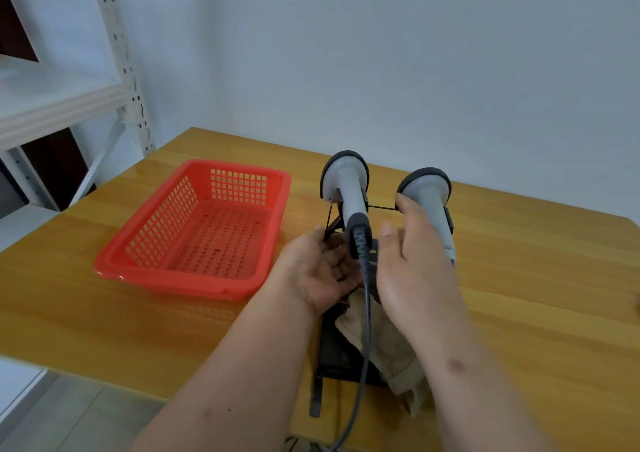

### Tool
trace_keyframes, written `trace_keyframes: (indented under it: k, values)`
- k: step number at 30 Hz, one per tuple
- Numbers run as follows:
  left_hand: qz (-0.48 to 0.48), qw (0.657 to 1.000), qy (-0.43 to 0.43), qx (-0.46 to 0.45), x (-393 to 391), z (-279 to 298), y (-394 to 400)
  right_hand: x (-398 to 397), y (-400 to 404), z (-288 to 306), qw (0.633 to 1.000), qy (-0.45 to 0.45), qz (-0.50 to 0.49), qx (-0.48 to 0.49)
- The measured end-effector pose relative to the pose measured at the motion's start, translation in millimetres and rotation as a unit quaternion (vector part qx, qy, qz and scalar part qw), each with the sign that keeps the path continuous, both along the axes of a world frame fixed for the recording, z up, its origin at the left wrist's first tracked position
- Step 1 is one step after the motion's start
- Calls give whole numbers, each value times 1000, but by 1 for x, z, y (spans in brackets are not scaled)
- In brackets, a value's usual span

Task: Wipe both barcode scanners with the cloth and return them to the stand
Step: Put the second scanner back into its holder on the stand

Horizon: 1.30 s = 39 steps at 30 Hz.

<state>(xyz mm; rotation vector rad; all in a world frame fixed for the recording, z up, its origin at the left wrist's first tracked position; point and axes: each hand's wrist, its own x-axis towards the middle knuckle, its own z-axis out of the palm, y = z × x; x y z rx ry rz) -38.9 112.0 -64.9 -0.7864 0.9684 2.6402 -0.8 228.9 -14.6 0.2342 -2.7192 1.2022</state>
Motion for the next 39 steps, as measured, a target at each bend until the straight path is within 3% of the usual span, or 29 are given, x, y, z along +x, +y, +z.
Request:
trace_keyframes:
  k: [9,14,18,22,28,31,35,39]
  values:
    - [9,999,18,-39,13,4,-2,41,22,-17,978,-17,43,204]
    - [23,996,34,-80,26,11,0,49,27,-23,961,-102,80,243]
    - [31,990,44,-127,38,17,0,54,27,-19,963,-85,57,248]
    - [56,974,49,-216,50,21,-3,63,34,-6,974,-26,23,222]
    - [123,906,116,-389,78,39,-6,77,55,30,983,46,-8,177]
    - [47,903,186,-383,94,54,-7,82,56,43,997,59,6,59]
    - [-133,895,271,-328,111,67,-7,82,40,44,992,82,27,-90]
    - [-122,914,297,-247,119,76,-10,83,26,40,982,83,56,-162]
